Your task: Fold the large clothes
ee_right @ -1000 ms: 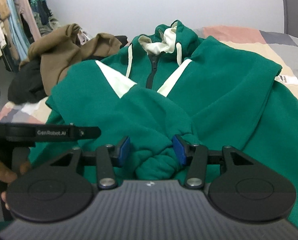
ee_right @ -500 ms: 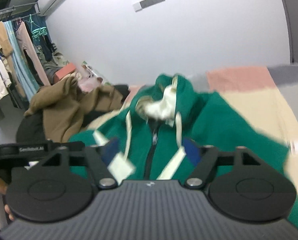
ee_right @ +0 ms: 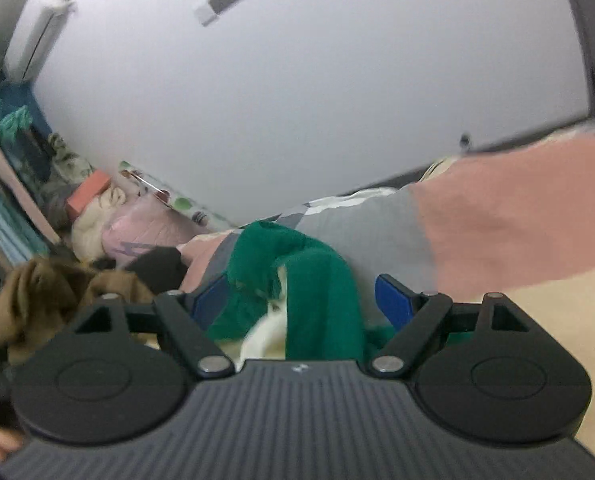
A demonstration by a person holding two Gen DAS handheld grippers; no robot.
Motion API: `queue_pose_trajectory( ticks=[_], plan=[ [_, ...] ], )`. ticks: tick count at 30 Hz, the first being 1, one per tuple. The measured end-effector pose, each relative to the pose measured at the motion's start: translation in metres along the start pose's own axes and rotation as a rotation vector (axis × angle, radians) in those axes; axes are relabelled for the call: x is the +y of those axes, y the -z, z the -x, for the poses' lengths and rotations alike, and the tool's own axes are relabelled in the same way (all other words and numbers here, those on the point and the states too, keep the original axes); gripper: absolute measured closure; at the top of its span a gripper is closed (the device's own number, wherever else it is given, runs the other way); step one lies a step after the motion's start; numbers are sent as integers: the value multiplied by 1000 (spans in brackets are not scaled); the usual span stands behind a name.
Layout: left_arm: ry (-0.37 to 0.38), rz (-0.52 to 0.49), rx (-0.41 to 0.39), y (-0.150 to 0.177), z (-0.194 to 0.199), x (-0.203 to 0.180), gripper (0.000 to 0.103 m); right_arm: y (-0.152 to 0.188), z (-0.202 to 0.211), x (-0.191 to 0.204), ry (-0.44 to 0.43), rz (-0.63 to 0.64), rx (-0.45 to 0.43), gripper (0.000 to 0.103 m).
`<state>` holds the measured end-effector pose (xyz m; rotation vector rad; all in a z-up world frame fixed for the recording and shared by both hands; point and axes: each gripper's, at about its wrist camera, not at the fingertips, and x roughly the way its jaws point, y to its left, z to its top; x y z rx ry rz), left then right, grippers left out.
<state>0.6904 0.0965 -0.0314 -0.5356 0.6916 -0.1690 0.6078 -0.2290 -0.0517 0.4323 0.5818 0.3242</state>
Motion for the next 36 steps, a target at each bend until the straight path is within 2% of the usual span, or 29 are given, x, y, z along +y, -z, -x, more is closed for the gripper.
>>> queue_pose_trajectory(
  ticks=[2,4,6,7,8,9,10,11,12,13,14,19,21,26,31,36],
  plan=[
    [-35,-50,25,-7,-23,-7,39,-6,-27,-10,-25,-90,44,21],
    [-33,-35,38,-10,-34,-10,40,-7,-49,-14,20,-129,50,20],
    [-24,-2,58,-16,-46,-11,41,-6,-66,-14,28,-143,77,21],
    [-17,7,78,-19,-54,-13,41,-5,-73,-11,42,-129,95,23],
    [-24,9,90,-20,-59,-15,43,-5,-79,-7,64,-98,113,35],
    [-41,13,102,-22,-65,-17,52,-4,-85,-2,74,-68,135,47],
    [-46,23,111,-22,-68,-18,57,-3,-87,0,77,-56,157,50],
    [-38,36,124,-23,-71,-19,71,-1,-89,3,85,-51,172,56],
    [-33,40,134,-24,-72,-22,92,0,-89,6,95,-45,187,63],
    [-37,19,142,-25,-70,-28,97,-1,-88,12,115,-24,208,75],
    [-48,-12,139,-25,-66,-35,98,-5,-89,16,140,2,218,78],
    [-48,-138,110,-35,-27,-61,100,-19,-44,54,91,186,108,80],
    [-49,-176,77,-40,-4,-68,100,-22,-28,64,101,228,90,81],
    [-32,-245,-24,-40,63,-81,100,-20,26,90,57,325,-57,81],
    [-16,-282,-112,-12,152,-93,100,7,104,112,53,407,-216,81],
    [9,-287,-173,39,240,-105,100,42,192,127,30,427,-316,81]
  ],
)
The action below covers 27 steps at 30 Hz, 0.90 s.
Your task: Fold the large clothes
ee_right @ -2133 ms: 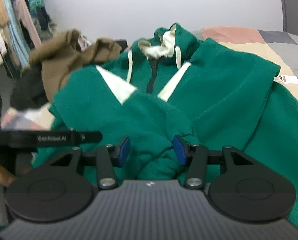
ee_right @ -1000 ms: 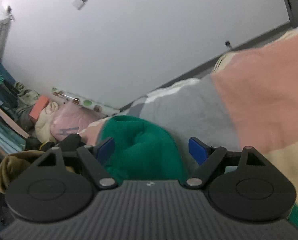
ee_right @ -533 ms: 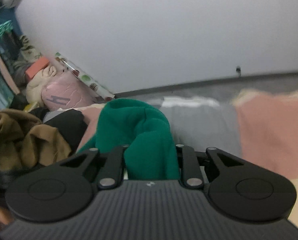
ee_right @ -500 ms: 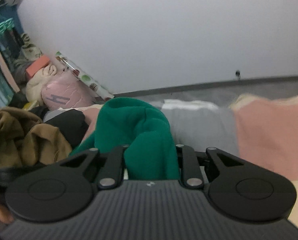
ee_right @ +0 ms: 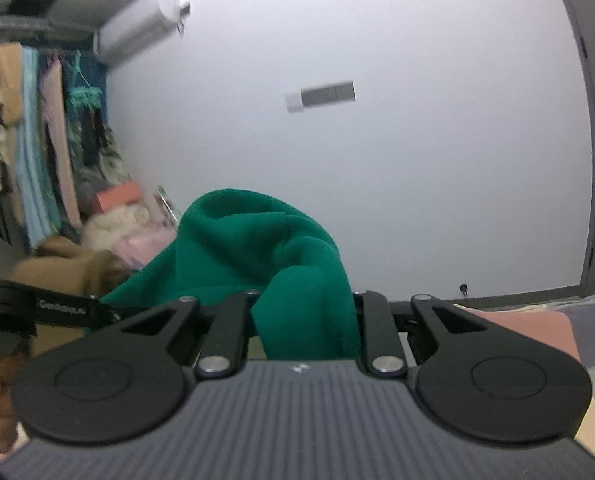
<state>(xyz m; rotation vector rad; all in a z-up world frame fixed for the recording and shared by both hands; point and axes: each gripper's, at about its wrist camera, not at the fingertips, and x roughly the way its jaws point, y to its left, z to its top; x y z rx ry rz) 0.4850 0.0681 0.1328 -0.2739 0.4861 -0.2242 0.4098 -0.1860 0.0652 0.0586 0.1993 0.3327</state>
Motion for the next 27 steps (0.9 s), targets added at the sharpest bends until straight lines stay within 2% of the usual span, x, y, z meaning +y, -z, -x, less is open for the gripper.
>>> queue_pose_trajectory(
  ticks=[5,9,12,17,20,23,25,26,27],
  plan=[
    [13,-4,11,51,80,-24,100,11,92,19,-6,38,-40,81],
    [21,-11,41,109,127,-35,100,38,147,29,6,53,-15,80],
    [28,-14,82,156,144,-36,100,63,178,32,9,45,12,80],
    [22,-23,143,216,158,-36,100,110,209,35,11,33,97,80],
    [31,-19,170,237,160,-35,99,131,221,32,9,-3,149,77],
    [46,-10,190,243,163,-33,99,144,227,31,15,-27,204,74],
    [69,9,201,243,167,-28,93,148,232,29,8,-43,235,70],
    [76,4,209,244,170,-28,81,151,235,29,-1,-57,247,65],
    [72,-13,212,244,175,-28,64,151,237,27,-15,-81,264,64]
  ],
)
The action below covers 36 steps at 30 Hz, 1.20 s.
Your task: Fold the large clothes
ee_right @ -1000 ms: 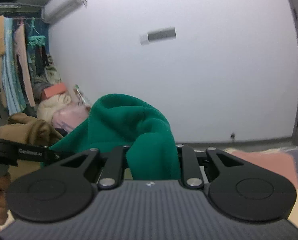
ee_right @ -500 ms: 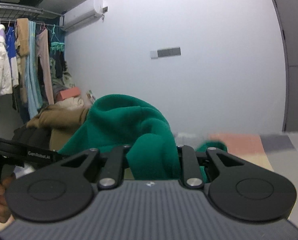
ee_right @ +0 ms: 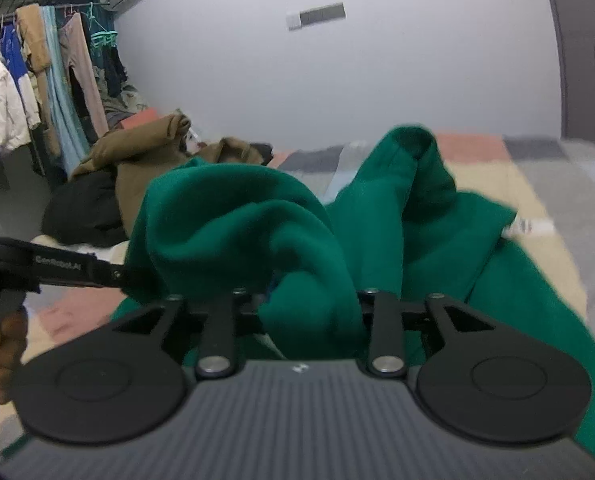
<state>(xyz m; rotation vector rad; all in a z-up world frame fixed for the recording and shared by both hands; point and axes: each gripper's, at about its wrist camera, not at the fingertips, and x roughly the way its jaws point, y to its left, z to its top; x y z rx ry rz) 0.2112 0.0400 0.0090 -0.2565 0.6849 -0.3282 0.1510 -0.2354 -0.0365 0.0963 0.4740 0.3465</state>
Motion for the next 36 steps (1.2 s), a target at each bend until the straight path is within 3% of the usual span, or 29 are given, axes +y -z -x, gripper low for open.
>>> queue_pose_trajectory(
  ticks=[2,4,9,17,25,36],
  plan=[
    [2,-24,-8,4,12,-2,49,7,10,0,-25,-32,2,49],
    [9,-26,-15,8,24,2,49,12,22,-1,-54,-53,-9,42],
    [50,36,-66,7,46,11,44,12,43,-1,-113,-93,-59,39],
    [122,85,-147,-7,45,-1,44,9,13,14,-112,-50,-68,39],
    [106,32,-45,-1,-3,-1,44,11,-20,8,-126,-49,-49,43],
    [4,-95,130,30,-60,-6,45,41,-52,5,7,84,192,43]
  ],
)
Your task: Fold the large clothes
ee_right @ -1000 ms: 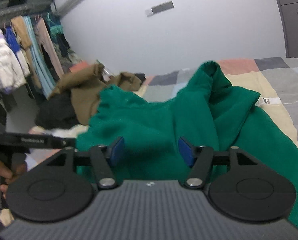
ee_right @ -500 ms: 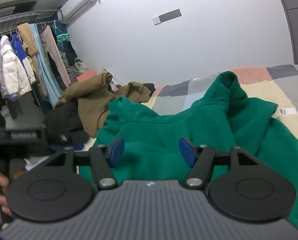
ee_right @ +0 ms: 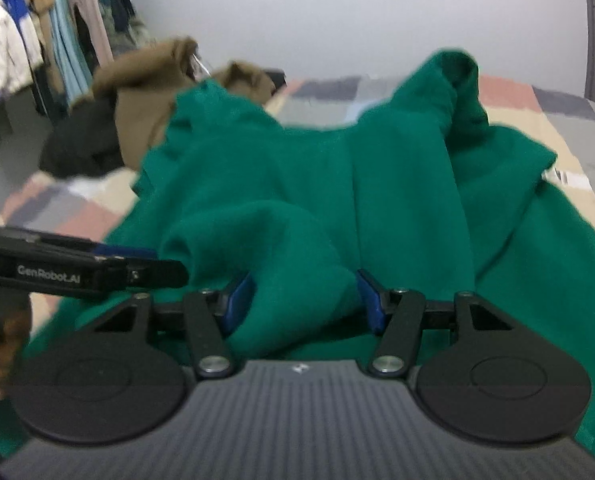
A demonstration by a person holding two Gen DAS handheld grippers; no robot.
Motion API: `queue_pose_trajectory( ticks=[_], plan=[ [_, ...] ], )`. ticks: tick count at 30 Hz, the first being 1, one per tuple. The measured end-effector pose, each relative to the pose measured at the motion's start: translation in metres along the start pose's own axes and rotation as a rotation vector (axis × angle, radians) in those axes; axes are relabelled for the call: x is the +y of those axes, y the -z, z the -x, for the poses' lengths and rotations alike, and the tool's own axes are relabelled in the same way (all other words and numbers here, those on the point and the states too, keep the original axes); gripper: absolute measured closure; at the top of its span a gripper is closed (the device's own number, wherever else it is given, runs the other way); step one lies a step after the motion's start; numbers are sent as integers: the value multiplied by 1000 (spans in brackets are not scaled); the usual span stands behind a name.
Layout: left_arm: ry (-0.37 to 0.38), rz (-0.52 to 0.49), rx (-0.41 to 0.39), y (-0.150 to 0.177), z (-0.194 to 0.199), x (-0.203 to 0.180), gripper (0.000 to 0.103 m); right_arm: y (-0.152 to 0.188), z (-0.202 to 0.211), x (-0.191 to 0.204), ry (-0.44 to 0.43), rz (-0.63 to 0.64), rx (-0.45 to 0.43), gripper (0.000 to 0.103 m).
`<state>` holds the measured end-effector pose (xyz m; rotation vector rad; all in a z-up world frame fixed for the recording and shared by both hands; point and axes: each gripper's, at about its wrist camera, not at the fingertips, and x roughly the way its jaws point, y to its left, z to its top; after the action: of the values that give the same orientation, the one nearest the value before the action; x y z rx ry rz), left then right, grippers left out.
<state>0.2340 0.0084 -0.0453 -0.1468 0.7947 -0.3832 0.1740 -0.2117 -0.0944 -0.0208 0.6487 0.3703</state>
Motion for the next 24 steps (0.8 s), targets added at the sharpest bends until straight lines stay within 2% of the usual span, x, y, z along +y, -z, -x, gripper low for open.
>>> queue_pose_trajectory(
  ticks=[4,11,16,19,21,24],
  plan=[
    [-9,3,5,0,-7,3,45,6,-9,6,43,56,29,43],
    [-27,-18,-32,-4,4,-2,44,5,-3,5,52,31,14,43],
    [-23,-9,-108,-9,32,-3,39,2,21,10,70,34,-66,44],
    [-50,-8,-165,-20,44,-4,38,-7,34,8,59,15,-123,44],
    [-79,-20,-170,-34,44,-4,38,-19,39,5,53,0,-149,44],
    [-136,-50,-205,-57,41,-2,38,-43,39,0,76,37,-194,44]
  ],
)
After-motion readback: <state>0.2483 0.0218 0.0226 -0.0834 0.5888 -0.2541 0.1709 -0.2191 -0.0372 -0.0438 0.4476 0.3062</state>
